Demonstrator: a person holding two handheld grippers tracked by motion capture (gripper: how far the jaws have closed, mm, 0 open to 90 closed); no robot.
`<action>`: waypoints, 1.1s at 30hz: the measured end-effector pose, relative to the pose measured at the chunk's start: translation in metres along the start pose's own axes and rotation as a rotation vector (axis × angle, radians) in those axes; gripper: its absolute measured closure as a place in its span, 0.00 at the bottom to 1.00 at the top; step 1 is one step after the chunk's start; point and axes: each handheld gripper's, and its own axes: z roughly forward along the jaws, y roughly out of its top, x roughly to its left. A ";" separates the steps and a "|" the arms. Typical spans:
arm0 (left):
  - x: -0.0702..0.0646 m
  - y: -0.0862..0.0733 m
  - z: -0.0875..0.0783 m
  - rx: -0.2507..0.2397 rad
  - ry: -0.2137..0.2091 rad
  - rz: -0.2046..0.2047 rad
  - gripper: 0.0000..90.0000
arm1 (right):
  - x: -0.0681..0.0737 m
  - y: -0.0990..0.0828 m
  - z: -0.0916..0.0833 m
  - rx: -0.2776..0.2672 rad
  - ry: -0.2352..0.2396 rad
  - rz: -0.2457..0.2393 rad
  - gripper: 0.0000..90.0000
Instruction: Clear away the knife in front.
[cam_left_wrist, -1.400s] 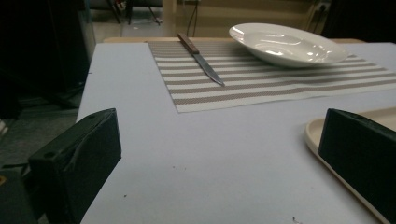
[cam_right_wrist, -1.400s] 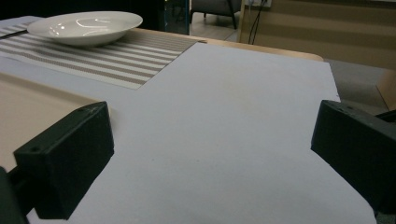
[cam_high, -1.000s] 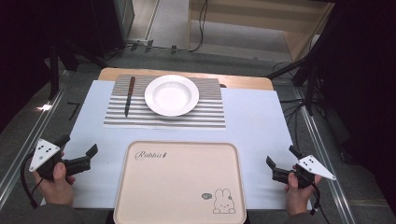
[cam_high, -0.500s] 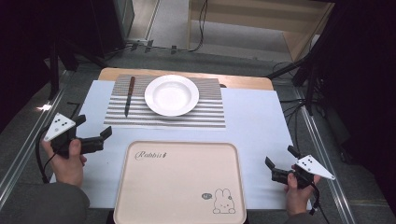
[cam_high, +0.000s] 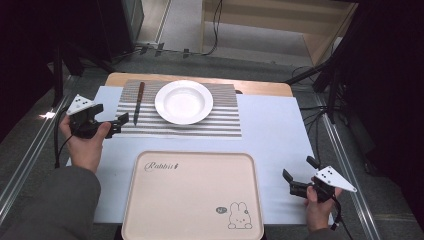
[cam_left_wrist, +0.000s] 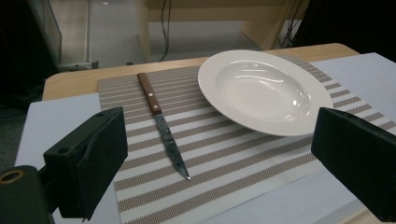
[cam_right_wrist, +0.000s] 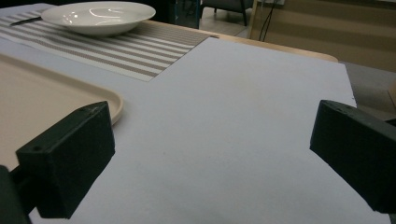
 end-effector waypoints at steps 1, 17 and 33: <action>0.001 0.003 0.004 0.004 0.000 -0.004 0.03 | 0.000 0.000 0.000 0.004 -0.001 -0.008 0.00; 0.025 0.032 0.067 0.120 0.039 -0.042 0.13 | 0.001 0.000 0.001 0.004 0.012 -0.014 0.00; 0.038 0.047 0.130 0.296 0.097 -0.113 0.37 | 0.000 0.000 0.004 0.011 0.010 -0.014 0.00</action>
